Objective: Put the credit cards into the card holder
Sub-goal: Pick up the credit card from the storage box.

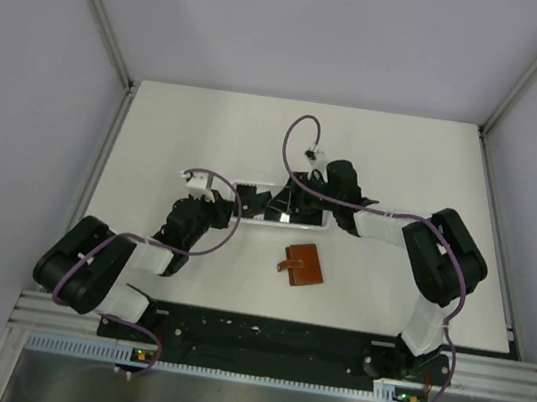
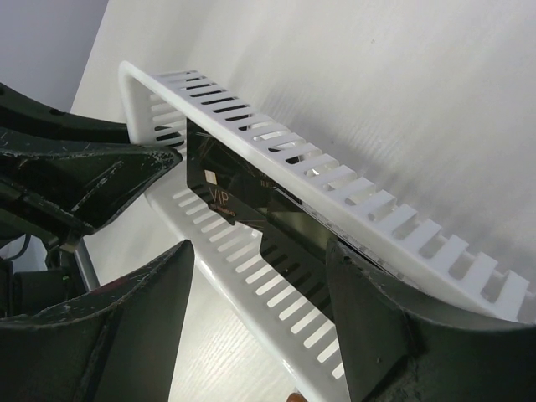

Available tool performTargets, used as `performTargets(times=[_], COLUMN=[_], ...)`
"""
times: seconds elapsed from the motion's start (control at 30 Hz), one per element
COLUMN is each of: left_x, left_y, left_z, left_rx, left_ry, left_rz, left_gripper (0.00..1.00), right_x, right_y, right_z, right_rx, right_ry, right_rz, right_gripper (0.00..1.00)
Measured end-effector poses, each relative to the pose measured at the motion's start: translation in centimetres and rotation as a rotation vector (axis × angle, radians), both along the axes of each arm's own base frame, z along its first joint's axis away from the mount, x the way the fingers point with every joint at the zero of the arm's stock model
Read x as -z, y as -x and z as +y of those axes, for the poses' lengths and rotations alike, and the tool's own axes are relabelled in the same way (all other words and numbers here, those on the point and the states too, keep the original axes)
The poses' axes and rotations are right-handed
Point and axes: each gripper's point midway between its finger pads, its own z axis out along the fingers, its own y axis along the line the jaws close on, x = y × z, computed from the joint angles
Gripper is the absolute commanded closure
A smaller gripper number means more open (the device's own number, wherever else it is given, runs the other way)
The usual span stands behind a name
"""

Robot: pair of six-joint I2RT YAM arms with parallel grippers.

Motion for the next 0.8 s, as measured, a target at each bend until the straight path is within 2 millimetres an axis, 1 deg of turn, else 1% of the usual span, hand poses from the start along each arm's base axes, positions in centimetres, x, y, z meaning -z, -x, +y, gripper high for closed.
performTargets(times=[0.33, 0.57, 0.7, 0.8], left_x=[-0.3, 0.4, 0.9, 0.9], left_y=[0.0, 0.1, 0.3, 0.3], left_z=[-0.4, -0.7, -0.9, -1.0], left_rx=[0.019, 0.04, 0.055, 0.058], left_ry=[0.01, 0.011, 0.011, 0.012], left_rz=[-0.012, 0.002, 0.018, 0.02], left_gripper=[1.0, 1.0, 1.0, 1.0], right_x=[-0.1, 0.1, 0.4, 0.8], right_y=[-0.4, -0.2, 0.0, 0.0], right_z=[0.3, 0.9, 1.2, 1.2], right_rx=[-0.018, -0.052, -0.066, -0.075], right_ry=[0.038, 0.082, 0.115, 0.152], right_rz=[-0.081, -0.165, -0.209, -0.247], right_gripper=[0.35, 0.33, 0.33, 0.32])
